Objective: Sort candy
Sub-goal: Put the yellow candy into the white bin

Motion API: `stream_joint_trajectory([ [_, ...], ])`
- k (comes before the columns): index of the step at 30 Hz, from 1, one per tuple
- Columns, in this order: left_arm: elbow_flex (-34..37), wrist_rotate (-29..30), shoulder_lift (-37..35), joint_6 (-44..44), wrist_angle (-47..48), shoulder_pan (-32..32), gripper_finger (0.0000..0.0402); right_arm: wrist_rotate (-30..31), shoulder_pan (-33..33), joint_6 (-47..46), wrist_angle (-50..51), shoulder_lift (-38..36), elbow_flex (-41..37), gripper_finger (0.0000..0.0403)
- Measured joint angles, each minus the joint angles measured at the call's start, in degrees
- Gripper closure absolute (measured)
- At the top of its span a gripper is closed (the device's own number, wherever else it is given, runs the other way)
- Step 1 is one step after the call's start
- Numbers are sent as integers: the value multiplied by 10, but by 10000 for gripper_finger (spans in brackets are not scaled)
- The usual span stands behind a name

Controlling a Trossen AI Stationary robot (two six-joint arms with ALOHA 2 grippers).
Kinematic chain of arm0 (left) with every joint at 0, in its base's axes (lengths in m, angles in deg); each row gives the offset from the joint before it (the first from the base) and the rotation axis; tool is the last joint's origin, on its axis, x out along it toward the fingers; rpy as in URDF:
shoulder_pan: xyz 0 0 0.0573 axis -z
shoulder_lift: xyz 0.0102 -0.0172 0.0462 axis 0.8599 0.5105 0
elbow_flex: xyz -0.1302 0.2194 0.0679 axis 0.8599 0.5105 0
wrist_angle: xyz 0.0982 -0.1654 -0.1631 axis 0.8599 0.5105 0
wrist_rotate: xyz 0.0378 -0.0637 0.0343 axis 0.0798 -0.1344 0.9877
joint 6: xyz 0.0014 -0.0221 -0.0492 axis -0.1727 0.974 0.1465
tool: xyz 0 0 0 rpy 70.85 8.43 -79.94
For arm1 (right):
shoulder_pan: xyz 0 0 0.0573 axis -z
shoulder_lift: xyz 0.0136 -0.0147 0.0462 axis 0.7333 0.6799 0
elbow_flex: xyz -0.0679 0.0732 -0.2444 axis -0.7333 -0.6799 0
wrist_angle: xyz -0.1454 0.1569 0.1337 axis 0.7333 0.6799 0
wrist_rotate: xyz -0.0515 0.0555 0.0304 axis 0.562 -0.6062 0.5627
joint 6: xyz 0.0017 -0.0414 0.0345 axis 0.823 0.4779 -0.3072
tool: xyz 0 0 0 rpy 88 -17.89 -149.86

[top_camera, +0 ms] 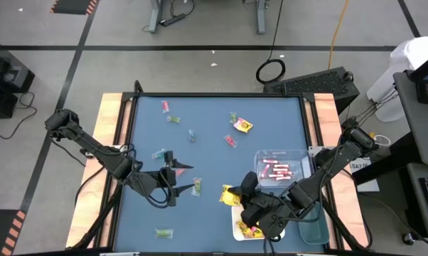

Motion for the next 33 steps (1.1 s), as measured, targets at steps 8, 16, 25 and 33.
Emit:
stream_joint_trajectory([
  [8, 0, 0, 0, 0, 0, 0, 112, 0, 0, -15, 0, 0, 0, 332],
  [16, 0, 0, 0, 1, 0, 0, 112, 0, 0, -189, -1, 0, 0, 332],
  [25, 0, 0, 0, 15, 1, 0, 112, -30, 0, -435, -1, 0, 0, 332],
  [33, 0, 0, 1, 15, 1, 0, 112, -45, 2, -500, -23, 0, -1, 332],
])
